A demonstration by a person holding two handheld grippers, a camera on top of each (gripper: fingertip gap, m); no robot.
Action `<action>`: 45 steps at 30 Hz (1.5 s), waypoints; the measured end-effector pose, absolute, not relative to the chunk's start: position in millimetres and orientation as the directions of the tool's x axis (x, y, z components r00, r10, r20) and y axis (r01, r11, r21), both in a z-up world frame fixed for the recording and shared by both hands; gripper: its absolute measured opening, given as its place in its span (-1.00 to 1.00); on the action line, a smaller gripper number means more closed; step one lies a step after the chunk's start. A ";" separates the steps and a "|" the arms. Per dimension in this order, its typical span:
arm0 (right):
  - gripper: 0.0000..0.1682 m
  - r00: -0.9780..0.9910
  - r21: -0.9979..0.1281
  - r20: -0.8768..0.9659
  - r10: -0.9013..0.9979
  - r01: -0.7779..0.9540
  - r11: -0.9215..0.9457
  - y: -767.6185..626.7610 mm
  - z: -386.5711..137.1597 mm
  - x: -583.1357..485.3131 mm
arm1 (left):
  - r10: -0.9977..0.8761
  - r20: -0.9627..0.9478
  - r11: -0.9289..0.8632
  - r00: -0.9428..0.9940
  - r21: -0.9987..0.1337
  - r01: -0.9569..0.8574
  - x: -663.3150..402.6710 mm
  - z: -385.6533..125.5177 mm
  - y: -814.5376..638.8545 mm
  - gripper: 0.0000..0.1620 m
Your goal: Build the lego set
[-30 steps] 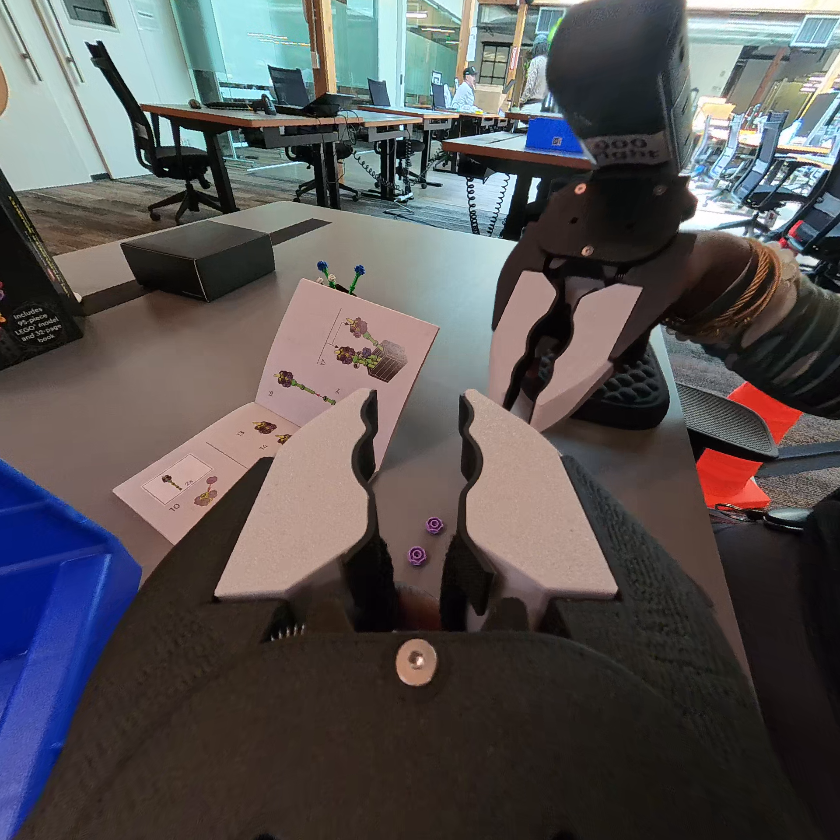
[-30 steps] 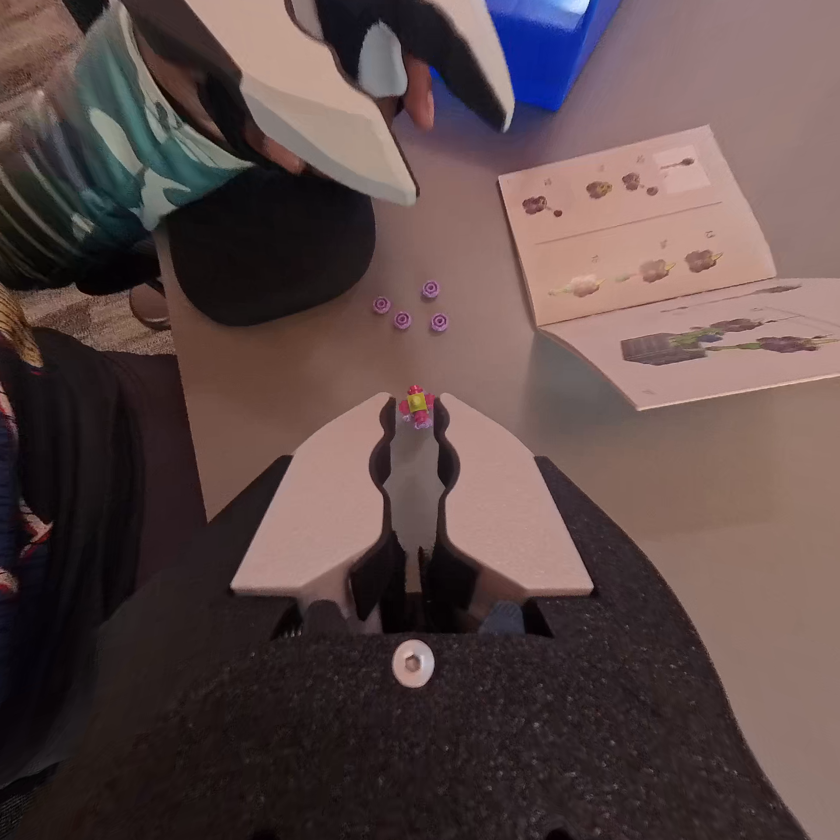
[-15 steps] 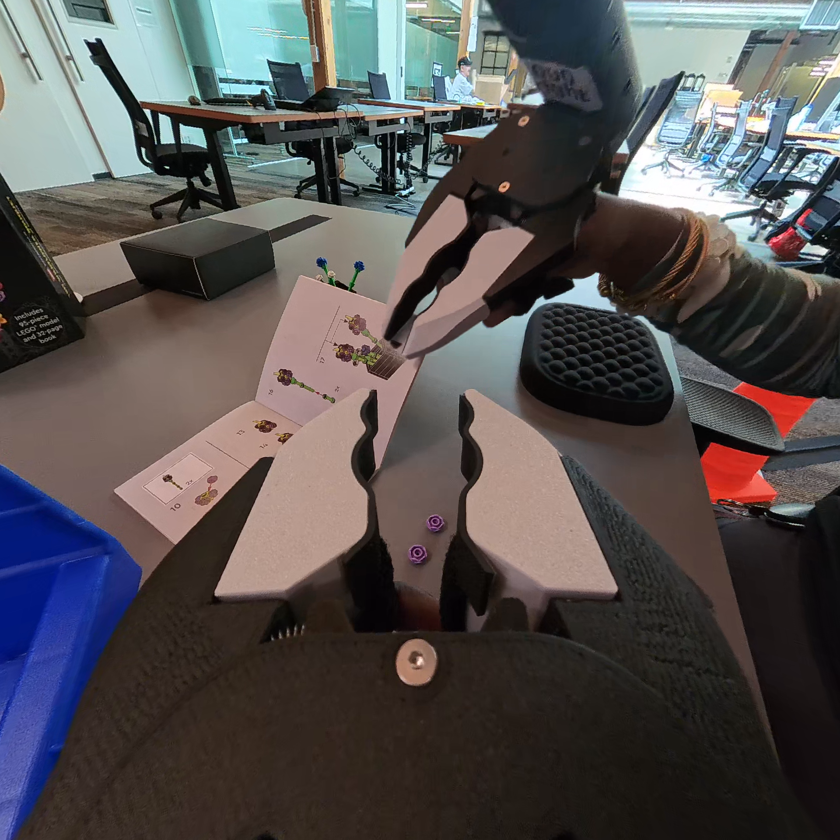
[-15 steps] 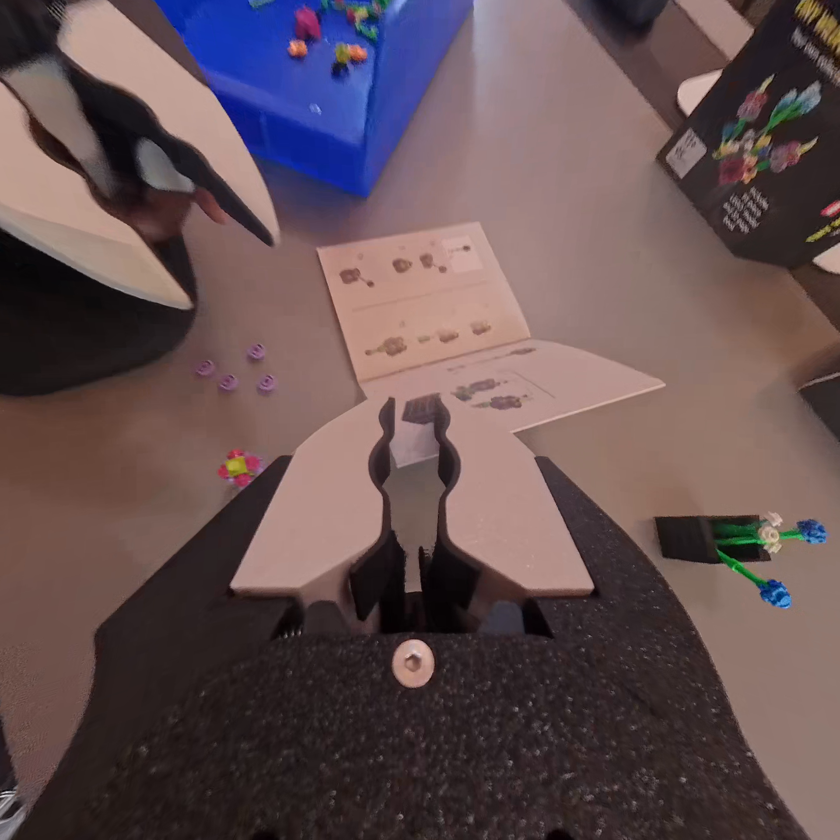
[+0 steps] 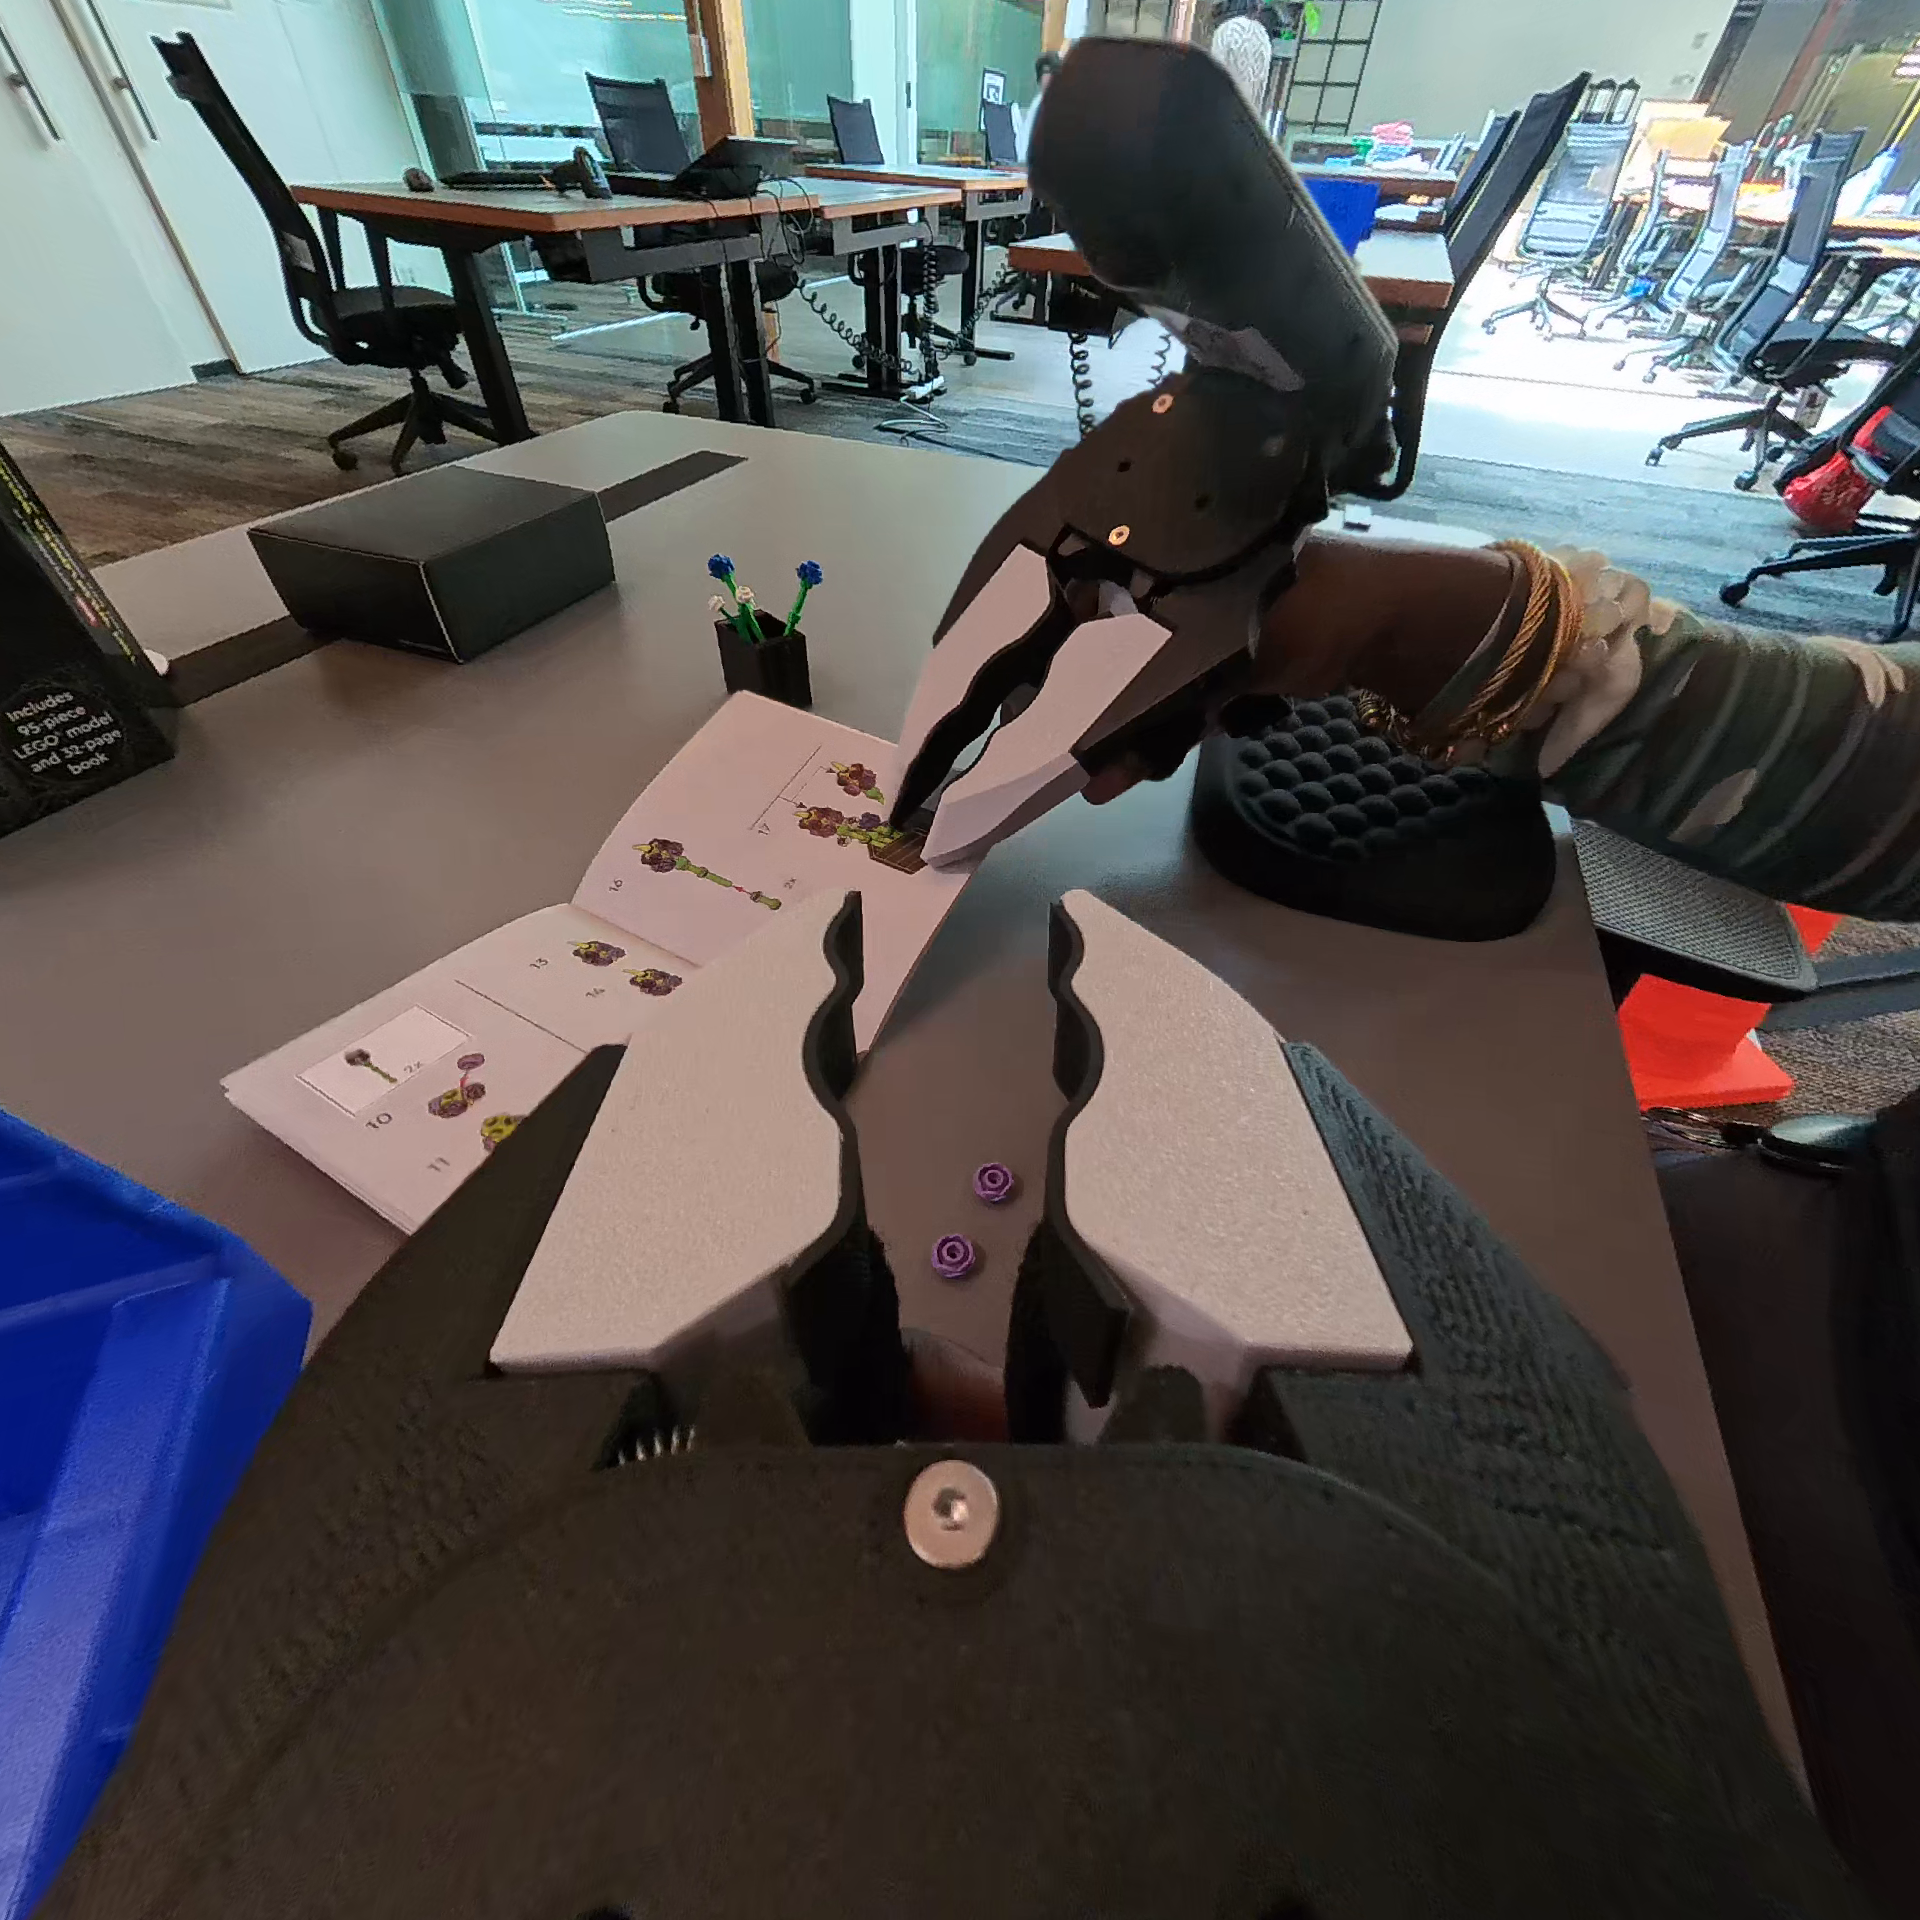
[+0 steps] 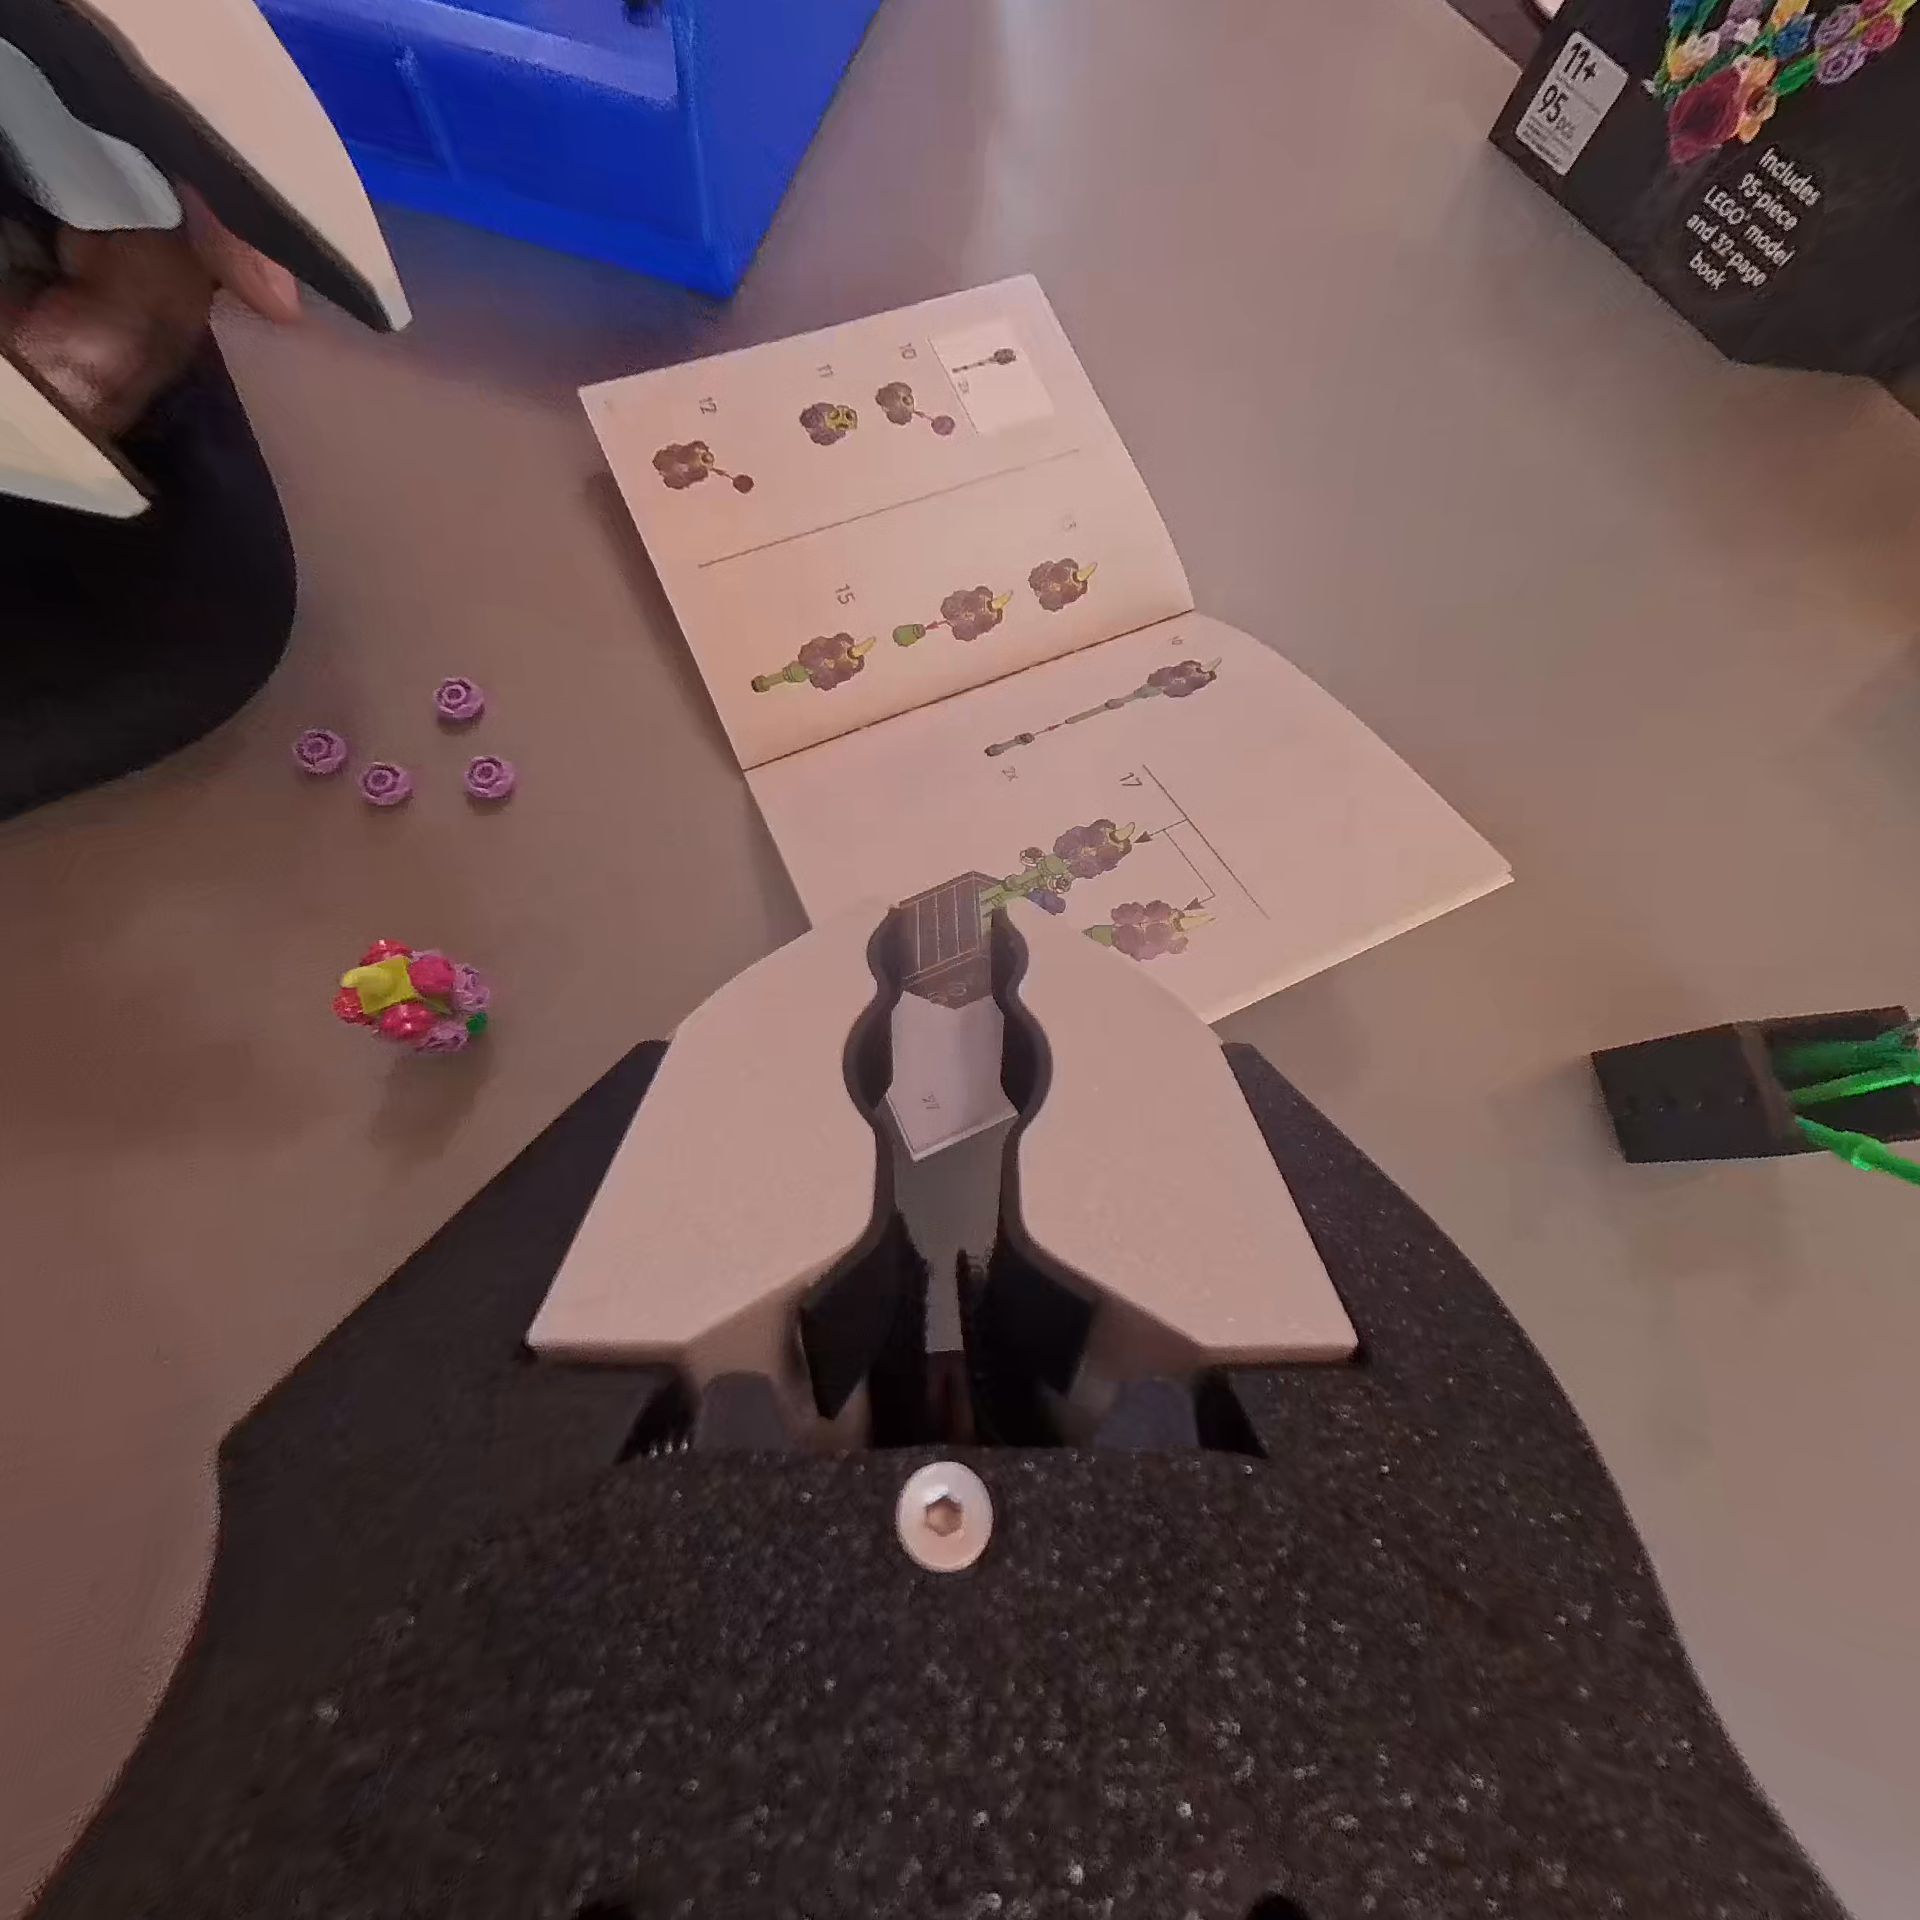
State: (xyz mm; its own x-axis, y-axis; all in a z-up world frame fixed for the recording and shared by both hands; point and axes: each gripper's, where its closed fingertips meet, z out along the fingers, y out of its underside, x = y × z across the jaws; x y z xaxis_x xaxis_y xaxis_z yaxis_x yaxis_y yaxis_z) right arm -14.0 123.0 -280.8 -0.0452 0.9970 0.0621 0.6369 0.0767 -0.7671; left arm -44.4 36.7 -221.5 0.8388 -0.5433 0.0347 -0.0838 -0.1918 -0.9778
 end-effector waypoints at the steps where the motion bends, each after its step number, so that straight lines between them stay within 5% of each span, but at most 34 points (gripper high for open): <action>1: -0.81 -0.042 -0.775 0.058 0.997 0.628 0.071 123.1 -281.3 -13.5 | -0.542 0.038 -0.194 0.839 -0.978 -0.082 -44.7 -221.6 36.8 -0.58; 18: -0.81 -0.026 -0.825 0.080 0.996 0.560 0.081 126.6 -271.0 -12.7 | -0.541 0.031 -0.195 0.840 -0.977 -0.089 -44.8 -221.0 34.0 -0.58; 23: -0.81 -0.074 -0.900 0.118 0.990 0.414 0.139 118.4 -248.4 -18.4 | -0.543 0.024 -0.172 0.840 -0.982 -0.083 -45.2 -215.5 31.4 -0.58; 27: -0.81 -0.060 -0.930 0.146 0.987 0.332 0.158 120.8 -235.0 -14.6 | -0.583 0.051 -0.149 0.811 -0.988 -0.045 -51.0 -175.0 6.6 -0.58; 30: -0.81 -0.057 -0.957 0.112 0.992 0.264 0.123 120.1 -229.1 -11.8 | -0.500 -0.099 -0.150 0.860 -0.969 -0.198 -99.2 -131.2 -12.8 -0.61; 34: -0.80 -0.061 -0.969 0.084 0.995 0.229 0.096 120.1 -224.4 -9.8 | -0.328 -0.305 -0.446 0.894 -0.785 -0.431 -214.2 -127.1 -11.9 -0.75; 38: -0.80 -0.063 -0.965 0.109 0.992 0.232 0.121 120.0 -225.4 -8.4 | -0.341 -0.077 -0.830 0.937 -0.443 -0.339 -290.5 -204.2 -4.0 -0.77; 42: -0.80 -0.055 -0.961 0.129 0.990 0.240 0.138 122.5 -227.3 -5.9 | -0.345 -0.133 -0.931 0.929 -0.079 -0.357 -350.0 -264.1 -3.6 -0.76; 45: -0.80 -0.052 -0.967 0.125 0.991 0.219 0.134 123.2 -223.7 -4.2 | -0.346 -0.089 -0.935 0.934 -0.053 -0.351 -356.6 -284.6 7.3 -0.75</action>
State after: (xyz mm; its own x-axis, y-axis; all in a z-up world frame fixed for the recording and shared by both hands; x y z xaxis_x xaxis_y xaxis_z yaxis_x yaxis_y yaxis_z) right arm -4.2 123.2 -223.7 -0.0521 0.9908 0.1251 0.2190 0.1335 -0.9666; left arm -356.6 7.3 -284.6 0.9340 -0.3459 -0.0893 -0.3513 -0.9348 -0.0533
